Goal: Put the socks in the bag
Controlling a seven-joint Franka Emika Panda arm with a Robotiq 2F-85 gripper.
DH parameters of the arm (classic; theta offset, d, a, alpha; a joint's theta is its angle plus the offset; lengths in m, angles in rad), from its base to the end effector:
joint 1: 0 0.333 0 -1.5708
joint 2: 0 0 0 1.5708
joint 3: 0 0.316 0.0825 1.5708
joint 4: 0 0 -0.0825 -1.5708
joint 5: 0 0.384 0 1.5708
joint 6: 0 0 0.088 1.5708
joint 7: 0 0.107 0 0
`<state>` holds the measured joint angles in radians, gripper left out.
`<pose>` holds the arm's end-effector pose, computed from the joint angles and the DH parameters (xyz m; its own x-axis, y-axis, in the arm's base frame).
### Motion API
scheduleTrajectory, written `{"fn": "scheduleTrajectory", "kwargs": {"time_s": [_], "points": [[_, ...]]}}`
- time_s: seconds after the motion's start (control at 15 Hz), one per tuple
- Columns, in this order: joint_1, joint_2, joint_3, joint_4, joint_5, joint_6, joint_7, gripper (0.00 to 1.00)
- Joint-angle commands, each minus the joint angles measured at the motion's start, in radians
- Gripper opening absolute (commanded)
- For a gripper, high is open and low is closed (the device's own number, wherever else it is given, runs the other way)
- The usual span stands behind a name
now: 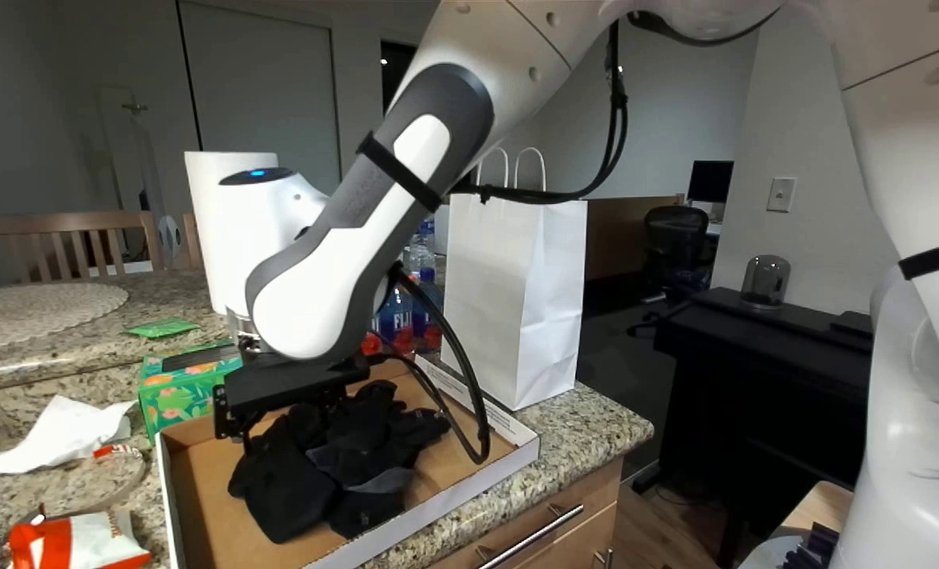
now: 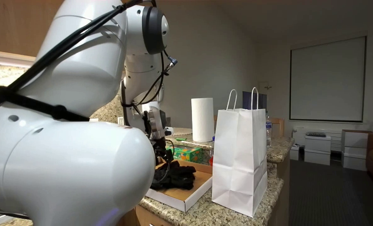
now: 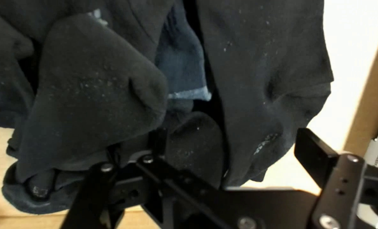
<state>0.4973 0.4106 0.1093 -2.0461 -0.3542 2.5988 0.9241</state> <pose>0.4984 0.3519 0.2521 0.9755 -0.0372 0.2169 -0.0402 -0.9991 0.0097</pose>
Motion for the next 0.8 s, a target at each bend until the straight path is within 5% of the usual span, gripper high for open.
{"fn": "scheduleTrajectory", "kwargs": {"time_s": [0.0,0.07,0.73], "points": [[0.023,0.043,-0.018,0.025,-0.001,0.005,0.021,1.0],[0.022,0.051,-0.017,0.028,0.007,0.004,0.014,0.75],[0.025,0.051,-0.012,0.018,0.03,-0.012,0.007,0.15]]}}
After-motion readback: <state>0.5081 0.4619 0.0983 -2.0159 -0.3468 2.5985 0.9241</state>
